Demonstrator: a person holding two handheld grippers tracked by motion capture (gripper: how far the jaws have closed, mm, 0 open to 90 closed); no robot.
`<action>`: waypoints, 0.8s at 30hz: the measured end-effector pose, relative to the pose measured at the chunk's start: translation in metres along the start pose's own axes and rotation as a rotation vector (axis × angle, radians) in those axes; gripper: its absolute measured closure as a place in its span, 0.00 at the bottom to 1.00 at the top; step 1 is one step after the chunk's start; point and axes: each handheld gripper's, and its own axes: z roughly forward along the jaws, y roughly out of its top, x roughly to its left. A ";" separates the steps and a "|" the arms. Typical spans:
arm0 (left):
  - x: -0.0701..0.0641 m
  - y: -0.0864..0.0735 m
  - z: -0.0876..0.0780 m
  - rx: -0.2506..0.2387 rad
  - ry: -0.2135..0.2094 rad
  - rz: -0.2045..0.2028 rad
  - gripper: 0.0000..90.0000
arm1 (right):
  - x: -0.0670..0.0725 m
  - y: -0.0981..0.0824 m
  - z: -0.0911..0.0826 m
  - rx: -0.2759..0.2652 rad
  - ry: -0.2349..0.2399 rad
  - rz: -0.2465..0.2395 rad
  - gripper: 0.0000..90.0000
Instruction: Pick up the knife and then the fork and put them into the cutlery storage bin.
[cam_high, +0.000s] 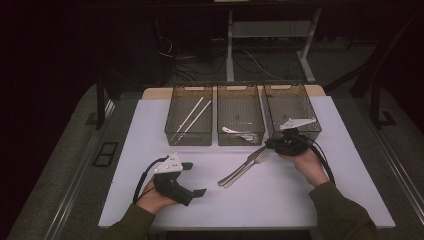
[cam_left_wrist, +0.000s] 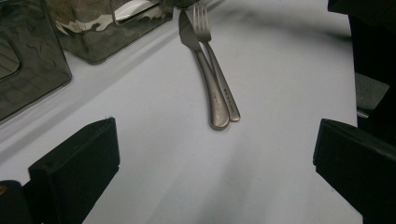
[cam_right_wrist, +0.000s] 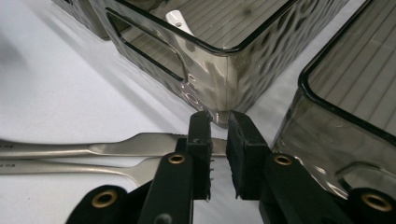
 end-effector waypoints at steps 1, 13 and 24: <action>0.000 0.000 0.000 0.002 0.000 0.001 0.00 | -0.001 0.000 0.001 0.003 0.000 -0.001 0.90; 0.000 0.000 0.000 0.000 -0.003 -0.001 0.00 | 0.000 0.003 0.016 0.046 -0.002 -0.001 0.99; 0.000 0.000 -0.001 0.001 -0.001 -0.001 0.00 | -0.001 -0.001 0.008 0.080 0.009 0.008 0.99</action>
